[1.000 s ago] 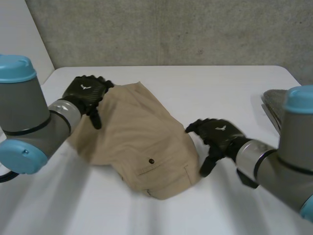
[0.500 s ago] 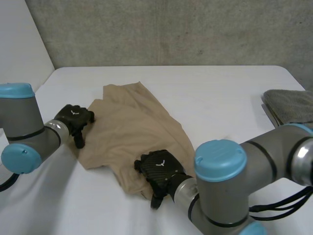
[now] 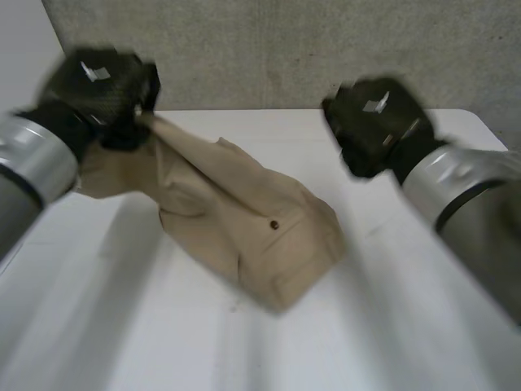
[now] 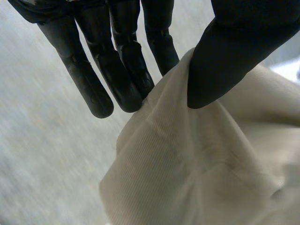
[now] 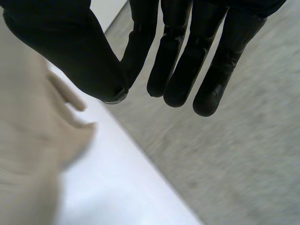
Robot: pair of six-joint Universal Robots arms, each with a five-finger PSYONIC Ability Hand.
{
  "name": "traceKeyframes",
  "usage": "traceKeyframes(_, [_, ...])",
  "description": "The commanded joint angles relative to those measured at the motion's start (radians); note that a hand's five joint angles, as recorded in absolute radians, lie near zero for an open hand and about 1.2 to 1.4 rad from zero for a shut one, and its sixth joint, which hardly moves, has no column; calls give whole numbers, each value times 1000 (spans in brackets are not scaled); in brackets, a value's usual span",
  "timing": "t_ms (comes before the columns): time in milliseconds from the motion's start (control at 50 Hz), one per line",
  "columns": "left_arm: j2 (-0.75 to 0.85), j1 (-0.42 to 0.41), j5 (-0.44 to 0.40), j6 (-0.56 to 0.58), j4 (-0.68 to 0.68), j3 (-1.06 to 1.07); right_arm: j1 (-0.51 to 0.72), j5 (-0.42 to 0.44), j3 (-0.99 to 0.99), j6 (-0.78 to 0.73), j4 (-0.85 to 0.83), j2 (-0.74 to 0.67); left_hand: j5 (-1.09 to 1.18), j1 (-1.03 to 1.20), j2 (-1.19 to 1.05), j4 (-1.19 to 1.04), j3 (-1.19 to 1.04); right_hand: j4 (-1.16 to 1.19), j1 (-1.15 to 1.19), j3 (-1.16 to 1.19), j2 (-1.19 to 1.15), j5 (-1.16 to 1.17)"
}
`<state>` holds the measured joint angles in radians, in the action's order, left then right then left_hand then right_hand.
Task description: Fold the laundry.
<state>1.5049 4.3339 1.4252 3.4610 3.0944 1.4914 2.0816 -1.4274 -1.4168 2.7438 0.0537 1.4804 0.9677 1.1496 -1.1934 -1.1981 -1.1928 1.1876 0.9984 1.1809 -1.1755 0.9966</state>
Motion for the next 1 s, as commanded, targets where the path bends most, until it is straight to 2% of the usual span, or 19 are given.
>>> traceKeyframes(20, [-129, -2, 0, -121, -14, -36, -92, 65, 200, 5, 136, 43, 254, 247, -203, -198, -203, 209, 398, 215, -221, 225])
traceKeyframes(100, [-106, -5, -2, -172, -16, -43, -104, 81, 275, 4, 204, -6, 254, 247, -203, -198, -203, 209, 398, 215, -221, 225])
traceKeyframes(180, [-6, -19, 0, -180, -17, -40, -92, 87, 294, 13, 256, -150, 254, 247, -203, -198, -203, 175, 364, 182, -187, 191])
traceKeyframes(220, [41, -25, 1, -180, -17, -43, -91, 81, 283, 27, 271, -192, 254, 247, -203, -198, -203, -167, 22, -160, 155, -151])
traceKeyframes(240, [84, -27, 6, -180, -19, -46, -86, 78, 260, 69, 275, -218, 254, 247, -203, -198, -203, -480, -291, -473, 468, -464])
traceKeyframes(380, [176, -39, 80, -172, -26, -66, -61, 99, 79, 417, 183, -284, 254, 247, -203, -198, -203, -1013, -824, -1006, 1001, -997])
traceKeyframes(460, [170, -45, 87, -171, -25, -66, -57, 119, 16, 504, 135, -347, 254, 247, -203, -198, -203, -1013, -824, -1006, 1001, -997])
traceKeyframes(560, [164, -46, 87, -168, -25, -68, -28, 113, -71, 464, 109, -347, 254, 247, -203, -198, -203, -1013, -824, -1006, 1001, -997])
traceKeyframes(620, [166, -46, 87, -168, -23, -69, -18, 122, -108, 455, 78, -289, 254, 247, -203, -198, -203, -1009, -820, -1002, 997, -993])
traceKeyframes(640, [173, -46, 86, -168, -22, -69, -17, 125, -132, 452, 69, -223, 254, 247, -203, -198, -203, -948, -758, -941, 936, -931])
traceKeyframes(720, [189, -48, 86, -166, -20, -82, -12, 134, -198, 453, 80, -114, 254, 247, -203, -198, -203, -763, -573, -756, 751, -746])
traceKeyframes(800, [236, -45, 87, -166, -22, -109, 33, 160, -269, 459, 81, -89, 254, 247, -203, -198, -203, -753, -564, -746, 741, -737])
traceKeyframes(880, [261, -46, 89, -168, -20, -132, 136, 150, -290, 467, 65, -98, 254, 247, -203, -198, -203, -768, -579, -761, 756, -751])
traceKeyframes(1000, [268, -48, 90, -171, -19, -154, 256, 79, -252, 516, -24, -228, 254, 247, -203, -198, -203, -789, -599, -782, 776, -772])
